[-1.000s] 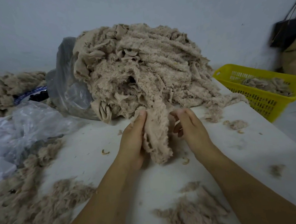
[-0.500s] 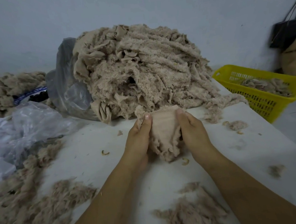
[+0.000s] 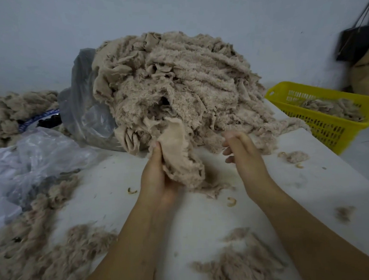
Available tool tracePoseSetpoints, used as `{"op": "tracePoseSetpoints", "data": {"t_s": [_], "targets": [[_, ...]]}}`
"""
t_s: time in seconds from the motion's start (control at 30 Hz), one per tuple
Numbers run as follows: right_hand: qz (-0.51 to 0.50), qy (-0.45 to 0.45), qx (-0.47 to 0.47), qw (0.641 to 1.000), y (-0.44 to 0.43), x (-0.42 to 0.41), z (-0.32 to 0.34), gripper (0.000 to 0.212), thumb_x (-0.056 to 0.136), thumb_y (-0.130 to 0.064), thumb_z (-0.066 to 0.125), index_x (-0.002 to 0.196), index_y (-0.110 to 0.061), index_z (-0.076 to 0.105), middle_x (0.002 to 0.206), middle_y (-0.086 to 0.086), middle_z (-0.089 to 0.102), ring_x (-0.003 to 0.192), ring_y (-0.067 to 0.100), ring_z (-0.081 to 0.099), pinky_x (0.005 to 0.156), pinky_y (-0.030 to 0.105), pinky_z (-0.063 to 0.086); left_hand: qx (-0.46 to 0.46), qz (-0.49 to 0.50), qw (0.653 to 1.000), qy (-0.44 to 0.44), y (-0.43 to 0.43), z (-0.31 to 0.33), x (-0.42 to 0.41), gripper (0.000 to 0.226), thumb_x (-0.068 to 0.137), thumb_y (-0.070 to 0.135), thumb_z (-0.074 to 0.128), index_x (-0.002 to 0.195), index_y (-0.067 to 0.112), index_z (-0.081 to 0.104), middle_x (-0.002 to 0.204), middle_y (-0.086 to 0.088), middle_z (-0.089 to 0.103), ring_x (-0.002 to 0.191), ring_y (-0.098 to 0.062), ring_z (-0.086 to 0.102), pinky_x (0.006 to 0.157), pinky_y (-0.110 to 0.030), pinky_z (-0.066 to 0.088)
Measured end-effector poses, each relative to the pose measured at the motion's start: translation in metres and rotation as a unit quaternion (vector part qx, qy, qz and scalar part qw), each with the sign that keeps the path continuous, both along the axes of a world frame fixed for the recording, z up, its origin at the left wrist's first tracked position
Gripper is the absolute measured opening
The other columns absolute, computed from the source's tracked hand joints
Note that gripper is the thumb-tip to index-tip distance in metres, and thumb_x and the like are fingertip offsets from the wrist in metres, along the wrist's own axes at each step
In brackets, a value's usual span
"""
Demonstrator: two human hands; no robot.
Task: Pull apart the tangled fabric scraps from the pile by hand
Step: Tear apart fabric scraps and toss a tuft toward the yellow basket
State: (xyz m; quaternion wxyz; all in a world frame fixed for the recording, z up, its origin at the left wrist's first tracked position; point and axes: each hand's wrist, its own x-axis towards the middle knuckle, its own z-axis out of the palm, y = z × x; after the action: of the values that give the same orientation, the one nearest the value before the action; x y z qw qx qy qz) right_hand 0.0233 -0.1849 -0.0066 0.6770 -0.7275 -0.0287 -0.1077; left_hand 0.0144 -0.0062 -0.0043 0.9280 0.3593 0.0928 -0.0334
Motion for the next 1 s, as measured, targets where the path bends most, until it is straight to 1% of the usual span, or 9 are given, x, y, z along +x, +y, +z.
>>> {"op": "tracePoseSetpoints", "data": {"t_s": [0.1,0.2,0.33,0.53,0.63,0.7,0.83,0.93,1.0], "targets": [[0.106,-0.048,-0.119,0.986,0.013,-0.011,0.001,0.057,0.082,-0.072,0.043,0.091,-0.019,0.062,0.088,-0.009,0.057,0.072,-0.006,0.053,0.065,0.006,0.040,-0.004,0.002,1.000,-0.001,-0.003,-0.003,0.002,0.050,0.102,0.048,0.044,0.131,0.012,0.061,0.125,-0.014,0.069,0.116,-0.031,0.065,0.105,-0.052,0.046],[0.166,-0.049,-0.230,0.958,0.023,-0.017,-0.004,0.041,0.092,-0.058,0.055,0.077,-0.020,0.052,0.079,-0.014,0.051,0.065,-0.003,0.049,0.060,0.011,0.039,-0.004,-0.003,1.000,0.005,-0.001,-0.006,0.005,0.054,0.101,0.049,0.045,0.133,0.008,0.060,0.127,-0.018,0.067,0.118,-0.034,0.064,0.107,-0.053,0.044],[0.099,0.017,-0.122,0.987,0.015,-0.012,-0.001,0.039,0.101,-0.046,0.044,0.073,-0.024,0.061,0.068,-0.011,0.064,0.062,0.005,0.058,0.064,0.027,0.045,0.000,0.029,0.999,0.013,0.002,-0.007,0.009,0.045,0.100,0.045,0.049,0.126,0.011,0.065,0.120,-0.011,0.072,0.108,-0.026,0.070,0.092,-0.047,0.056],[0.068,0.018,-0.040,0.997,0.007,-0.008,0.000,0.045,0.101,-0.050,0.040,0.066,-0.022,0.048,0.061,-0.010,0.049,0.057,0.007,0.043,0.067,0.028,0.040,-0.011,0.011,1.000,0.019,0.003,-0.007,0.009,0.042,0.105,0.044,0.041,0.123,0.015,0.066,0.113,-0.010,0.074,0.098,-0.026,0.074,0.068,-0.046,0.062],[0.102,-0.006,-0.072,0.992,0.011,-0.013,0.000,0.053,0.083,-0.072,0.044,0.079,-0.020,0.050,0.067,-0.012,0.049,0.059,0.005,0.045,0.062,0.019,0.040,-0.045,0.013,0.999,0.005,0.002,-0.007,0.009,0.043,0.105,0.040,0.041,0.128,0.011,0.063,0.119,-0.013,0.072,0.106,-0.027,0.071,0.082,-0.045,0.061],[0.138,-0.008,-0.122,0.983,0.017,-0.016,-0.002,0.048,0.079,-0.073,0.051,0.093,-0.027,0.051,0.070,-0.017,0.052,0.056,-0.002,0.047,0.053,0.010,0.039,-0.069,0.014,0.998,0.007,-0.001,-0.005,0.008,0.043,0.105,0.036,0.043,0.128,0.006,0.061,0.120,-0.016,0.071,0.109,-0.028,0.070,0.094,-0.044,0.057],[0.114,0.014,-0.212,0.970,0.020,-0.013,-0.005,0.027,0.096,-0.048,0.055,0.098,-0.021,0.054,0.078,-0.001,0.059,0.064,0.007,0.056,0.054,0.018,0.044,-0.103,0.012,0.995,0.011,-0.002,-0.003,0.007,0.040,0.104,0.032,0.043,0.120,0.001,0.063,0.111,-0.015,0.074,0.099,-0.023,0.074,0.073,-0.034,0.062],[0.096,0.008,-0.174,0.980,0.014,-0.010,-0.004,0.036,0.100,-0.042,0.049,0.080,-0.014,0.040,0.060,-0.009,0.038,0.049,0.008,0.037,0.047,0.020,0.031,-0.107,0.026,0.994,0.006,0.000,-0.004,0.009,0.033,0.105,0.026,0.044,0.118,0.005,0.066,0.110,-0.010,0.075,0.097,-0.019,0.074,0.069,-0.030,0.061],[0.096,0.014,-0.157,0.983,0.014,-0.009,-0.004,0.036,0.101,-0.040,0.048,0.085,-0.009,0.042,0.066,0.003,0.043,0.056,0.018,0.045,0.055,0.031,0.036,-0.102,0.024,0.994,-0.003,0.001,-0.004,0.008,0.028,0.104,0.021,0.045,0.112,0.007,0.068,0.108,-0.008,0.076,0.094,-0.018,0.075,0.068,-0.028,0.061]]}}
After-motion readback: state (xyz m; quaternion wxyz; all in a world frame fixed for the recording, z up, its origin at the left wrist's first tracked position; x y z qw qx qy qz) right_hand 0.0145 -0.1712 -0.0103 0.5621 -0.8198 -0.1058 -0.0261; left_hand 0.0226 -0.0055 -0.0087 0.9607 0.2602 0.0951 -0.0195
